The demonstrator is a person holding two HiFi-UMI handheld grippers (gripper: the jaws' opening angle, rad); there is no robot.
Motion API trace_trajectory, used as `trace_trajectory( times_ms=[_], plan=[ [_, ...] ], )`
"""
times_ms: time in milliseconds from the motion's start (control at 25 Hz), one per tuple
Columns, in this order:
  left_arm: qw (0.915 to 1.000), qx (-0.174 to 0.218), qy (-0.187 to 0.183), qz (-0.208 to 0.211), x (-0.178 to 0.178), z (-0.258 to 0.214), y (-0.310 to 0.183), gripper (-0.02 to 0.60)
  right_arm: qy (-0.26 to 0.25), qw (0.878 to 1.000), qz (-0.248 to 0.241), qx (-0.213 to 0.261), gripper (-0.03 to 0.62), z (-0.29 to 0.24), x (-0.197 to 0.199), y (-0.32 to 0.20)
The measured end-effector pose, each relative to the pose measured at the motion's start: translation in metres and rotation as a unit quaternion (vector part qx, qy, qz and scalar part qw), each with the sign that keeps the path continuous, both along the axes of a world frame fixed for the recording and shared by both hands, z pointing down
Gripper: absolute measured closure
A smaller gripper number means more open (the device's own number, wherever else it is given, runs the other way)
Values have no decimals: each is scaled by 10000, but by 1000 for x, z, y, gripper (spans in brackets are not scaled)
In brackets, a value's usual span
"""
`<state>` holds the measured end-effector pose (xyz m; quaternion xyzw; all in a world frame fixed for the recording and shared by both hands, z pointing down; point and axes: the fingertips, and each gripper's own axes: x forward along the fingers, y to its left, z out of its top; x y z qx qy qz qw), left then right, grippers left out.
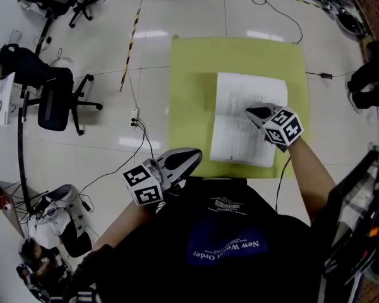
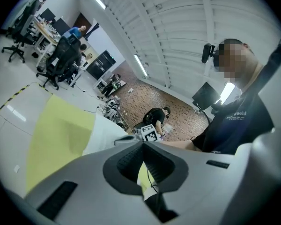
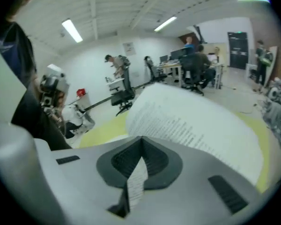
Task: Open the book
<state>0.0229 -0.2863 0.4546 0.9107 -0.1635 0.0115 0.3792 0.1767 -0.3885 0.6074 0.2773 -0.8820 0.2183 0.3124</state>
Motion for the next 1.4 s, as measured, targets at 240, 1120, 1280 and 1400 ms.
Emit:
trace_trajectory(
  times_ms=[240,1120,1280,1400],
  plan=[
    [9999,-103,-47,-102,-7,1,7,575,1440,9886,325,282,577,33,32,-73],
    [9992,-47,-34,-397,-34,-3,-2,575,2207,9587,713,1647,611,-24,7,-68],
    [9989,75,46,-470,-40,-15,-9,575,2410,9610,-102,1355,611,20,-15,22],
    [9988,123,37,-470,-41,-24,-11,575,2715,9549,-151,1193,609,55,-3,24]
  ],
)
